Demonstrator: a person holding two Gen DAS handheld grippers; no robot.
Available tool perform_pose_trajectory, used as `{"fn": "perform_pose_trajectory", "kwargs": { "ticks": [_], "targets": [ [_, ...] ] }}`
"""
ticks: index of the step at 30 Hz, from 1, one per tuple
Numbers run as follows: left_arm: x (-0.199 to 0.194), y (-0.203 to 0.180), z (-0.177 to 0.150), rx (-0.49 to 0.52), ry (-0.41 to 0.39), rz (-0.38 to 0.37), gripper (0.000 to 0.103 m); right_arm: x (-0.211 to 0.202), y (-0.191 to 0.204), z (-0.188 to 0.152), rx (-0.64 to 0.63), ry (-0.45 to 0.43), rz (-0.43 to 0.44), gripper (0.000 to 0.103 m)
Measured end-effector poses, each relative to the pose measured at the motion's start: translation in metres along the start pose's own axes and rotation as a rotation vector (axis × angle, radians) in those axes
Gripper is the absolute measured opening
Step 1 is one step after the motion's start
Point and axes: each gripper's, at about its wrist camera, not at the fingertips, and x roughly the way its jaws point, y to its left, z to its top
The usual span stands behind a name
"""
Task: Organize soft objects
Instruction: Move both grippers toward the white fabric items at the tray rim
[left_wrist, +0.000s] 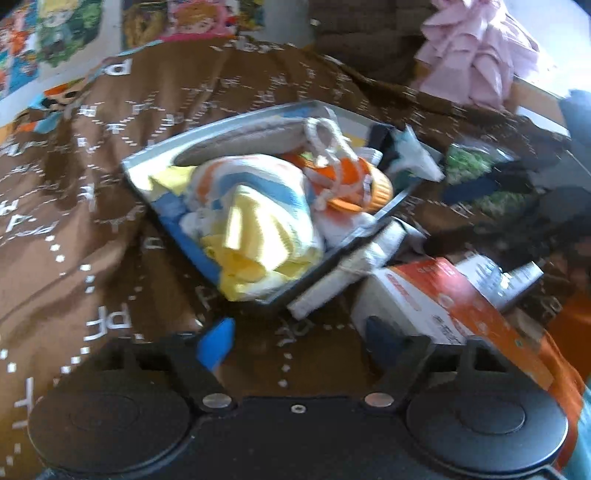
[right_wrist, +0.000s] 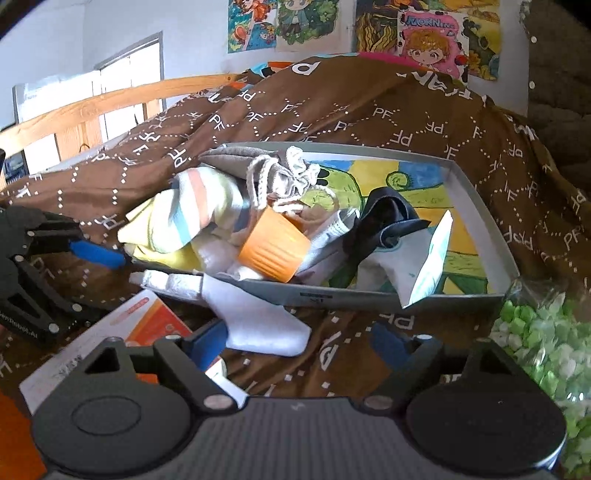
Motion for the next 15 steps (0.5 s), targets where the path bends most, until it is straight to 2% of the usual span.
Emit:
{"fn": "perform_pose_trajectory", "kwargs": {
  "ticks": [7, 15],
  "targets": [
    [0.006, 0.002, 0.002, 0.017, -0.020, -0.010, 0.070, 0.009, 0.002, 0.003, -0.020, 0.016, 0.016, 0.084],
    [0.008, 0.003, 0.005, 0.023, -0.015, -0.019, 0.061, 0.015, 0.003, 0.004, -0.006, 0.021, -0.007, 0.082]
  ]
}}
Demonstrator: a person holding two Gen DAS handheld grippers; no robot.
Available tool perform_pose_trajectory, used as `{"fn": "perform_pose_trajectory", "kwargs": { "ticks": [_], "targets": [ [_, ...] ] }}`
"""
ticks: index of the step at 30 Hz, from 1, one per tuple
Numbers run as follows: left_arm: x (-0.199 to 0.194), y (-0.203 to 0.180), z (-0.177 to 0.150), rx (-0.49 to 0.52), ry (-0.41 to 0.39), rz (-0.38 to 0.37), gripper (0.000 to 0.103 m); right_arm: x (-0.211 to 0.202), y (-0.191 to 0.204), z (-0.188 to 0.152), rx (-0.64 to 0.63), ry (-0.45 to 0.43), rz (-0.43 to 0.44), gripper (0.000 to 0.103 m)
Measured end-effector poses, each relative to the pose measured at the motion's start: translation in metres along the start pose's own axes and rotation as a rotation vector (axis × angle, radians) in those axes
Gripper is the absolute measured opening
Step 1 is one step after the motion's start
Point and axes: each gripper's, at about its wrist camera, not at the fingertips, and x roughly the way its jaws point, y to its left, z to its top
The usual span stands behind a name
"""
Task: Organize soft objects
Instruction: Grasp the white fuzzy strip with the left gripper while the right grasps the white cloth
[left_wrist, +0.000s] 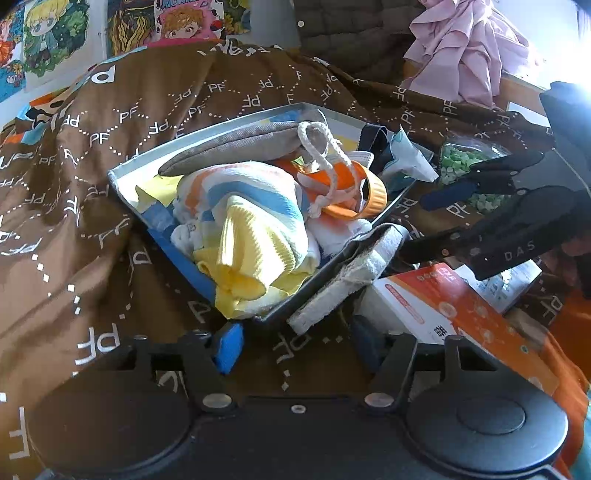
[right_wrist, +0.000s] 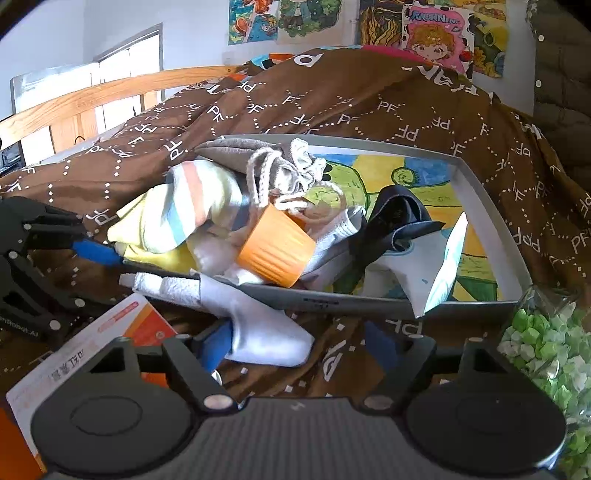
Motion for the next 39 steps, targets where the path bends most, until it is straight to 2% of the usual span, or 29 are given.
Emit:
{"fn": "perform_pose_trajectory", "kwargs": {
  "ticks": [2, 4, 5, 8, 10, 14, 18, 21, 25, 31, 36, 39],
  "targets": [
    [-0.002, -0.001, -0.003, -0.018, 0.005, -0.013, 0.057, 0.000, 0.000, -0.001, -0.001, 0.001, 0.001, 0.082],
    [-0.004, -0.003, -0.006, -0.023, 0.011, -0.048, 0.036, 0.000, -0.001, -0.001, 0.003, 0.002, 0.001, 0.082],
    [-0.005, -0.007, -0.007, -0.008, 0.015, -0.050, 0.033, 0.000, -0.001, -0.001, 0.005, 0.002, 0.002, 0.082],
    [-0.004, -0.012, -0.007, 0.014, 0.004, -0.028, 0.035, 0.000, -0.001, -0.001, 0.002, 0.005, 0.001, 0.082],
    [-0.003, -0.008, -0.005, 0.001, -0.008, -0.003, 0.043, 0.000, 0.000, 0.000, 0.000, 0.008, 0.001, 0.082],
    [-0.001, -0.007, -0.003, -0.008, -0.001, -0.006, 0.043, -0.001, 0.001, -0.001, -0.009, 0.009, 0.001, 0.082],
    [0.001, -0.009, 0.001, 0.014, -0.009, -0.011, 0.037, 0.002, 0.001, 0.001, -0.014, 0.022, 0.003, 0.081],
    [-0.001, -0.018, 0.005, 0.089, -0.026, -0.001, 0.031, 0.004, 0.003, 0.002, -0.033, 0.027, -0.004, 0.078],
    [0.001, -0.023, 0.009, 0.157, -0.023, -0.006, 0.029, 0.004, 0.002, 0.002, -0.030, 0.031, -0.007, 0.074],
    [0.002, -0.031, 0.015, 0.282, -0.024, -0.009, 0.027, 0.005, 0.001, 0.003, -0.033, 0.040, -0.014, 0.056],
    [0.002, -0.040, 0.018, 0.362, -0.048, 0.015, 0.027, 0.002, 0.004, 0.003, -0.058, 0.040, -0.015, 0.027],
    [0.005, -0.041, 0.022, 0.365, -0.039, 0.016, 0.027, -0.001, 0.006, 0.003, -0.071, 0.035, -0.023, 0.023]
  ]
}}
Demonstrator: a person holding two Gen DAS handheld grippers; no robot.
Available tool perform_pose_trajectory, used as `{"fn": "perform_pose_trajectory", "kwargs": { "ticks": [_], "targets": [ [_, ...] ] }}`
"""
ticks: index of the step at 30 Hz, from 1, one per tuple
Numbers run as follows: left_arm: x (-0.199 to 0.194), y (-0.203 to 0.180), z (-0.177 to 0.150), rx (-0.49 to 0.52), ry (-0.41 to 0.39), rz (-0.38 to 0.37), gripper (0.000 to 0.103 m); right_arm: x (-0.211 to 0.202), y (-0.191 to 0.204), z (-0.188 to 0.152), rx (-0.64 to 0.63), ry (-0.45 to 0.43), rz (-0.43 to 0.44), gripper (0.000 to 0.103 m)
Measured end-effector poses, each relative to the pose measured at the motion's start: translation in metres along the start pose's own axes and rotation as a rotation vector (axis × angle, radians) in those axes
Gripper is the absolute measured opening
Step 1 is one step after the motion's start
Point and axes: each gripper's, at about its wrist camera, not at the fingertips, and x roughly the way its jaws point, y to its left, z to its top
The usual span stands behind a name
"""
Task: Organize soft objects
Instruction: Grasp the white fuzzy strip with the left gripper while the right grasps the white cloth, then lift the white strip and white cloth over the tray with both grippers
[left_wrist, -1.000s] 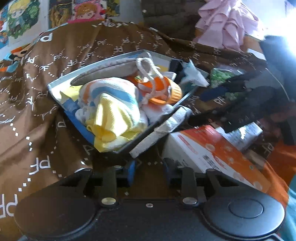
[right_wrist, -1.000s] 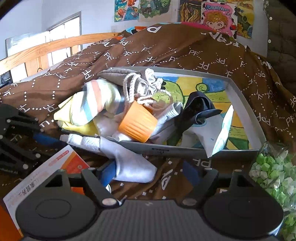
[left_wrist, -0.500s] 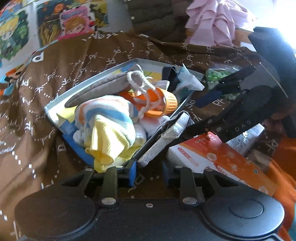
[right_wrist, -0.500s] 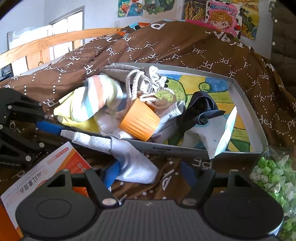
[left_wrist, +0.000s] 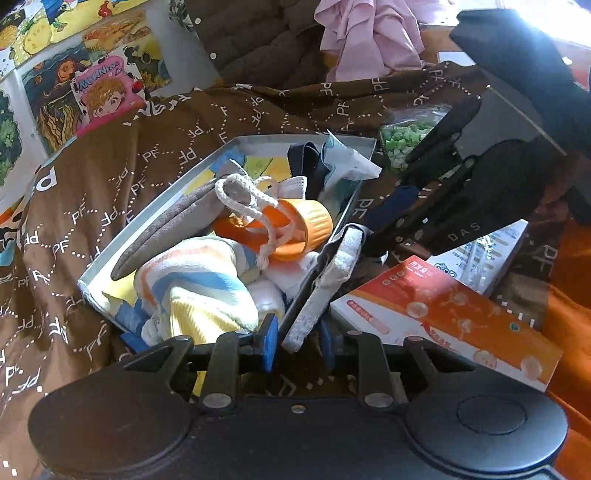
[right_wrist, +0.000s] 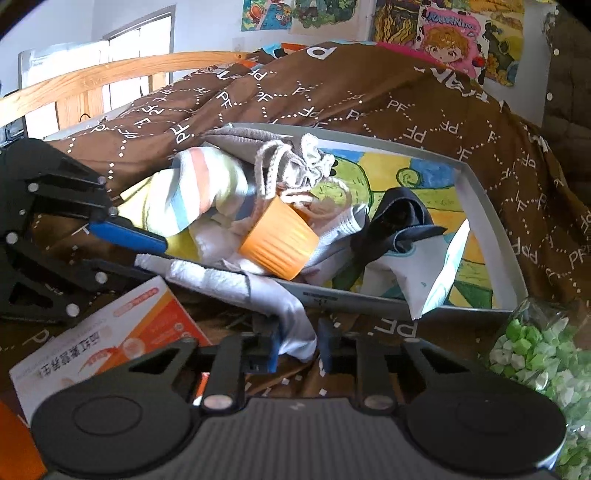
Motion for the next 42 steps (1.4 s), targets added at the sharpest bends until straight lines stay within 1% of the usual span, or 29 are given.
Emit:
{"fn": "perform_pose_trajectory", "kwargs": {
  "ticks": [3, 7, 11, 14, 17, 23, 30, 35, 42],
  "targets": [
    [0.004, -0.003, 0.005, 0.022, 0.012, -0.003, 0.021, -0.002, 0.001, 0.000, -0.010, 0.000, -0.012, 0.020],
    [0.007, -0.008, 0.008, 0.060, 0.014, 0.004, 0.020, -0.002, -0.002, -0.002, -0.007, 0.009, -0.021, 0.019],
    [0.011, -0.010, 0.011, 0.044, 0.024, 0.009, 0.020, 0.001, -0.005, -0.004, 0.012, 0.025, -0.018, 0.019],
    [0.012, -0.011, 0.016, 0.041, 0.049, 0.018, 0.019, 0.000, -0.003, -0.004, 0.003, 0.023, -0.019, 0.010],
    [0.009, -0.010, 0.019, 0.026, 0.063, 0.006, 0.017, -0.006, 0.000, -0.002, -0.014, 0.005, -0.036, 0.004],
    [-0.002, -0.012, 0.021, 0.007, 0.063, 0.006, 0.015, -0.018, 0.000, 0.001, -0.032, -0.004, -0.076, 0.003],
    [-0.019, -0.019, 0.020, 0.016, 0.062, 0.006, 0.011, -0.037, -0.007, 0.003, -0.043, -0.020, -0.113, 0.003],
    [-0.036, -0.016, 0.021, -0.039, 0.041, 0.010, 0.011, -0.056, -0.007, 0.005, -0.054, -0.038, -0.122, 0.003],
    [-0.059, -0.012, 0.029, -0.151, -0.004, 0.037, 0.011, -0.081, -0.004, 0.007, -0.072, -0.065, -0.119, 0.003]
  ]
}}
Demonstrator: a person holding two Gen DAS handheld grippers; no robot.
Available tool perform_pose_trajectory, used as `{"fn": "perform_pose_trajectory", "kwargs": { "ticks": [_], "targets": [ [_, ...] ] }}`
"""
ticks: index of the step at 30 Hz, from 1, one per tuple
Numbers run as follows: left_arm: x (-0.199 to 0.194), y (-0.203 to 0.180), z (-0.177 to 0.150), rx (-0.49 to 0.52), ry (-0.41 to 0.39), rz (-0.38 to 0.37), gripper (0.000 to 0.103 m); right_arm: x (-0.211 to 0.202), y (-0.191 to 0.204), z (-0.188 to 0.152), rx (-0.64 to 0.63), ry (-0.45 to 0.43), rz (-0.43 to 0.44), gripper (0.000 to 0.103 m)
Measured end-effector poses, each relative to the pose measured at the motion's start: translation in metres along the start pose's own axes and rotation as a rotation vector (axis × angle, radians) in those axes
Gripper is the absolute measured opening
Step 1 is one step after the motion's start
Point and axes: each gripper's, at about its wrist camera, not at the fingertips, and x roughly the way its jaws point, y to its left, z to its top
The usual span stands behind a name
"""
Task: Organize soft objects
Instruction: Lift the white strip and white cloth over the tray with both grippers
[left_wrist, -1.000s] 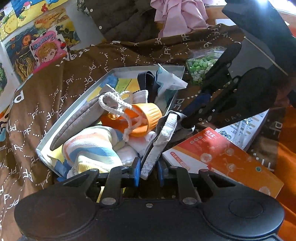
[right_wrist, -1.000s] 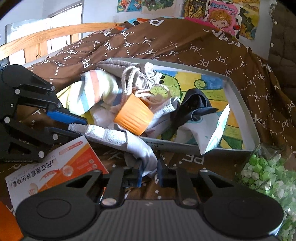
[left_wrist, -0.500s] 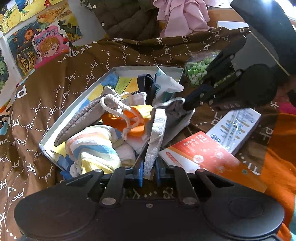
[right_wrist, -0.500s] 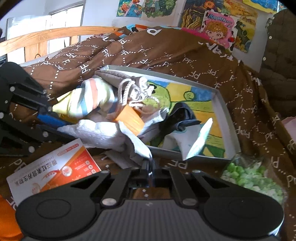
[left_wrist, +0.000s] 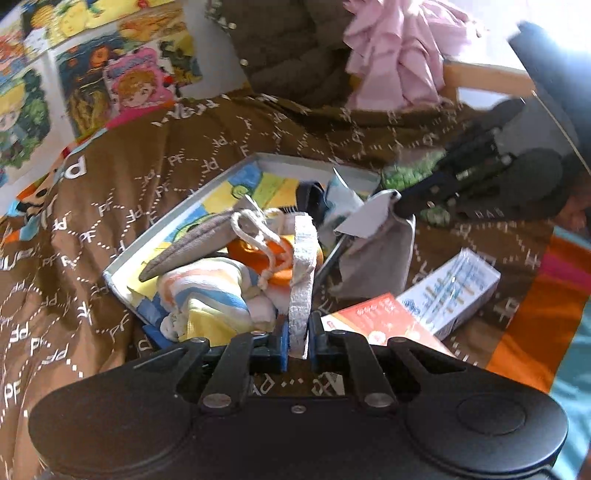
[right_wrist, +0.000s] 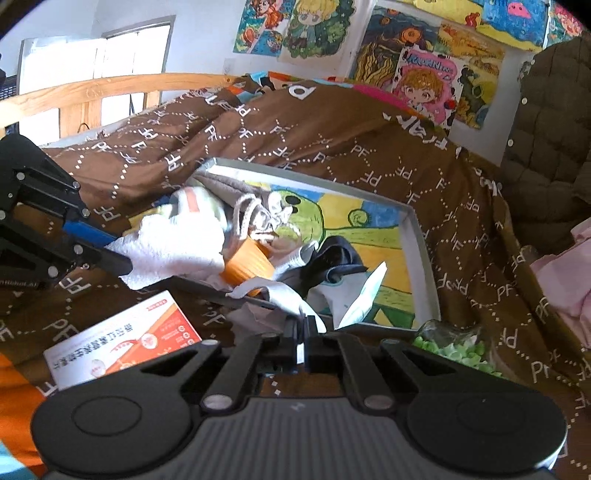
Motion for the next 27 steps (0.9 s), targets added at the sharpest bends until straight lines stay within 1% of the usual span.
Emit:
{"fn": "perform_pose_trajectory", "kwargs": {
  "ticks": [4, 9, 12, 15, 18, 21, 23, 27],
  "targets": [
    [-0.014, -0.003, 0.001, -0.091, -0.026, 0.001, 0.011, -0.020, -0.005, 0.002, 0.017, -0.026, 0.021, 0.003],
    [-0.028, -0.003, 0.003, -0.208, -0.069, -0.036, 0.011, -0.046, -0.016, 0.011, 0.043, -0.072, 0.030, 0.003],
    [-0.032, 0.002, 0.011, -0.292, -0.100, -0.039, 0.011, -0.055, -0.021, 0.021, 0.060, -0.100, 0.029, 0.003],
    [-0.033, 0.009, 0.025, -0.344, -0.135, -0.028, 0.011, -0.060, -0.027, 0.036, 0.076, -0.136, 0.020, 0.003],
    [-0.031, 0.019, 0.044, -0.387, -0.176, -0.002, 0.011, -0.061, -0.033, 0.056, 0.089, -0.189, 0.003, 0.003],
    [-0.024, 0.028, 0.062, -0.389, -0.209, 0.047, 0.011, -0.053, -0.036, 0.081, 0.118, -0.243, -0.011, 0.003],
    [-0.015, 0.038, 0.074, -0.405, -0.221, 0.084, 0.011, -0.043, -0.036, 0.095, 0.129, -0.276, -0.025, 0.003],
    [0.006, 0.056, 0.092, -0.439, -0.242, 0.133, 0.011, -0.009, -0.041, 0.118, 0.190, -0.305, -0.059, 0.003]
  ]
}}
